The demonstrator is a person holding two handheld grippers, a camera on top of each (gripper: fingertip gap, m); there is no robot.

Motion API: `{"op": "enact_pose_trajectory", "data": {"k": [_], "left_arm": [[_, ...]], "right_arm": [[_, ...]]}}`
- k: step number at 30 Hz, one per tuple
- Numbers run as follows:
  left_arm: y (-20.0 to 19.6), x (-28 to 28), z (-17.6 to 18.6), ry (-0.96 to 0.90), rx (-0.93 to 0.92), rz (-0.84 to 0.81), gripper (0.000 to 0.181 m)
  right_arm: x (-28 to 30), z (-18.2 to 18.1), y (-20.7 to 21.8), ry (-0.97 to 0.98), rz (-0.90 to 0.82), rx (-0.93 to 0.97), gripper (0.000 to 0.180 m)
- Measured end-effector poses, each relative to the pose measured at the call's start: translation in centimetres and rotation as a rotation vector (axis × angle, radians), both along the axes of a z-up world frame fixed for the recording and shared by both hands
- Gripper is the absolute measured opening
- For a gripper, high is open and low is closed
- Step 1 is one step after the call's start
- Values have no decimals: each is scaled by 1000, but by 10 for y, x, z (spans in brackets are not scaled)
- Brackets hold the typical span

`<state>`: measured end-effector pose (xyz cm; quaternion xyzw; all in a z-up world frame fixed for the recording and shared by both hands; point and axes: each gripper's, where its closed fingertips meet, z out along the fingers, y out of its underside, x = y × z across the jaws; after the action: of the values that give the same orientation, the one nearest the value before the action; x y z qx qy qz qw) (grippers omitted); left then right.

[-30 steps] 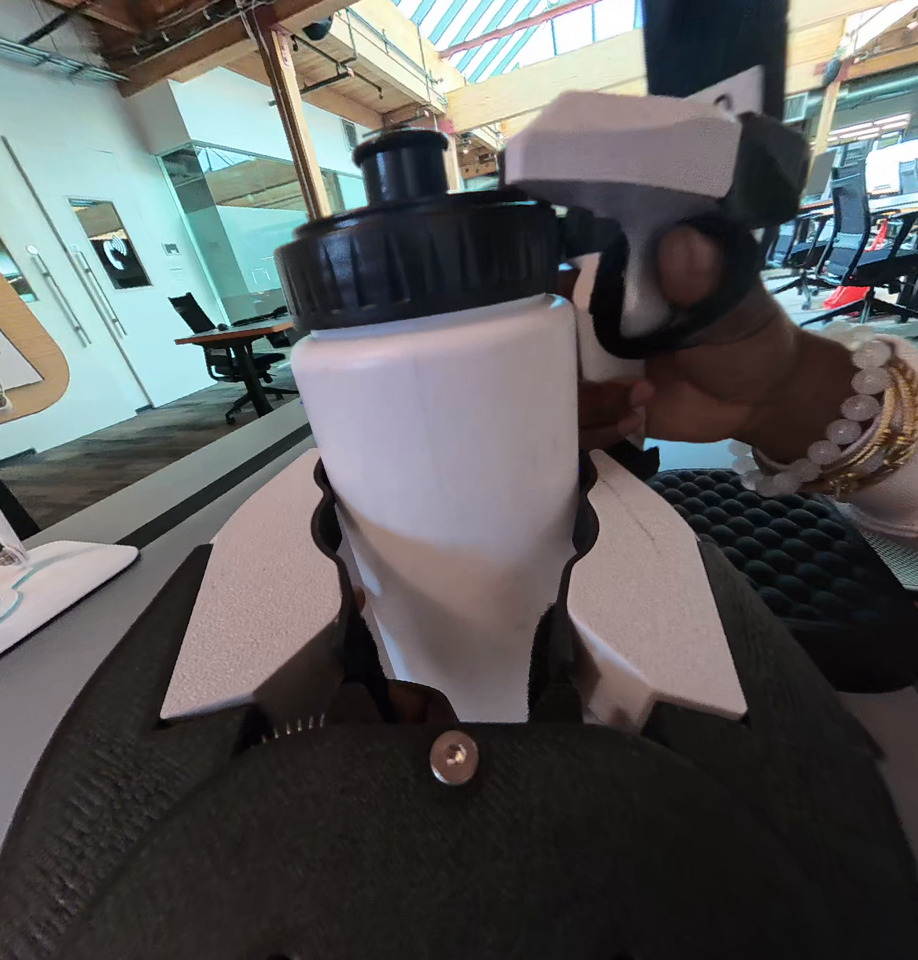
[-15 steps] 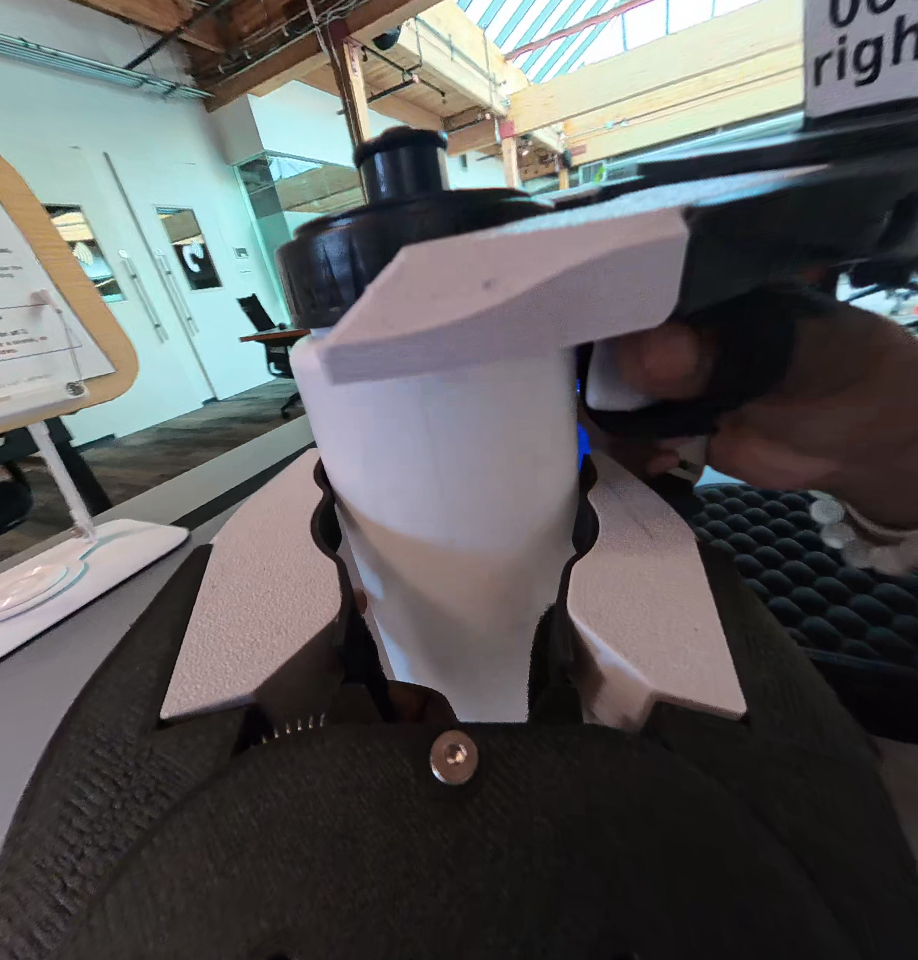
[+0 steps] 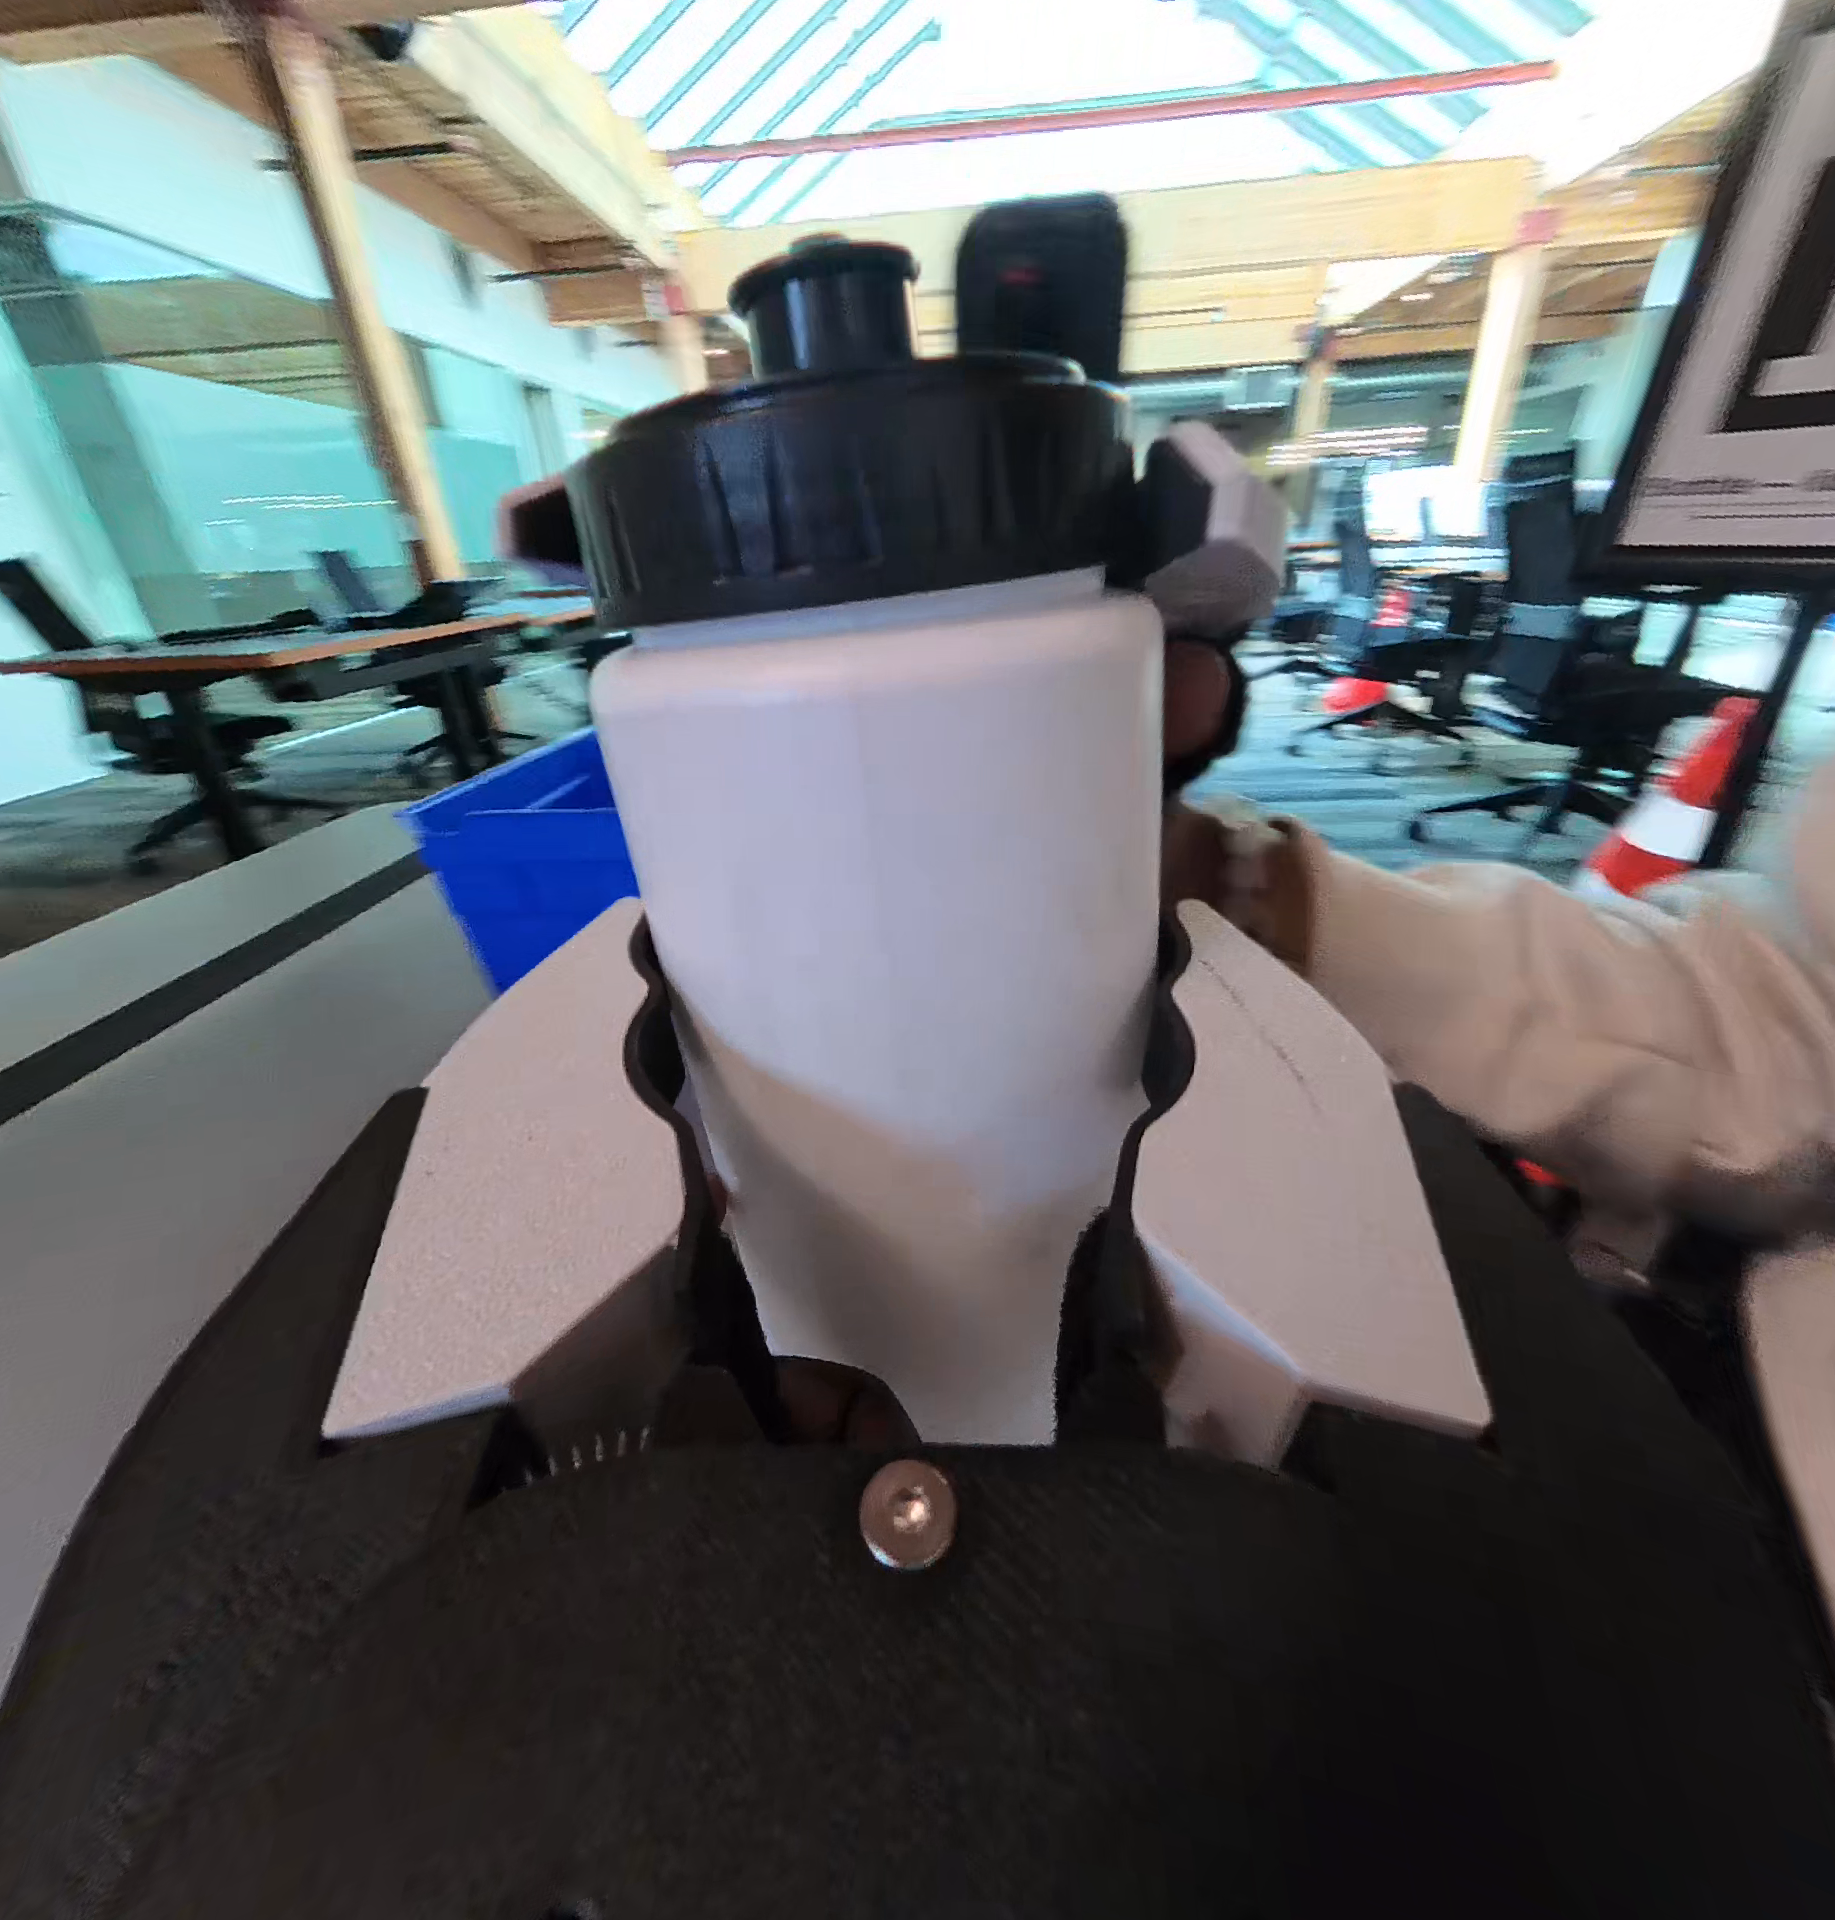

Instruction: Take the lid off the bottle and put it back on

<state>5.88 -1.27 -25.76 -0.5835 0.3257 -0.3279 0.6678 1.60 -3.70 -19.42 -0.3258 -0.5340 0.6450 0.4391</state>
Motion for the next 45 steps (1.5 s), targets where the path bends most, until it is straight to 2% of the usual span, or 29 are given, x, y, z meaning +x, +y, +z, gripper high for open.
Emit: {"op": "enact_pose_trajectory", "data": {"k": [5, 7, 10, 11, 13, 15, 18, 20, 23, 26, 28, 32, 33, 35, 36, 39, 42, 43, 45], "left_arm": [[34, -35, -1, 16, 5, 377, 89], [38, -39, -2, 65, 34, 462, 89], [38, -36, -1, 85, 67, 504, 89], [37, -34, -1, 91, 73, 501, 89], [34, -29, -1, 89, 53, 431, 88], [22, -16, -1, 67, 23, 230, 88], [-12, 8, 0, 30, -23, -132, 88], [-19, 13, 0, 1, -39, -199, 88], [-3, 6, 0, -9, -47, -70, 88], [33, -31, -1, 8, -32, 302, 88], [44, -49, -2, 49, -6, 467, 88], [42, -46, -1, 93, 57, 544, 88], [40, -40, -1, 105, 73, 525, 88], [35, -30, -1, 108, 78, 462, 88], [32, -25, -1, 90, 63, 400, 88], [7, -3, 0, 25, 6, 47, 88], [-27, 10, 1, -3, -36, -281, 88], [-33, 11, 1, -18, -47, -331, 88], [-31, 10, 2, -28, -36, -312, 88]], "right_arm": [[16, 22, 44, 199, -426, 16, 80], [15, 23, 45, 184, -489, 54, 81], [1, 14, 42, 108, -522, 66, 84], [-5, 8, 41, 70, -519, 51, 78], [-9, 3, 35, 26, -477, 43, 70], [-4, 4, 24, 35, -387, 87, 70], [11, 6, -1, 33, -77, -13, 70], [17, 7, -8, 17, 63, -98, 70], [16, 7, 4, 49, -20, -85, 70], [16, 16, 37, 179, -327, -12, 79], [16, 16, 49, 196, -471, 17, 80], [-3, 6, 46, 115, -545, 50, 89], [-6, 4, 44, 97, -549, 57, 88], [-9, 2, 34, 90, -497, 75, 72], [-7, 3, 31, 91, -476, 70, 72], [1, 3, 14, 61, -298, 63, 71], [11, 5, -12, 42, -23, -18, 71], [13, 5, -17, 35, 35, -44, 72], [12, 5, -18, 35, 67, -72, 72]]}}
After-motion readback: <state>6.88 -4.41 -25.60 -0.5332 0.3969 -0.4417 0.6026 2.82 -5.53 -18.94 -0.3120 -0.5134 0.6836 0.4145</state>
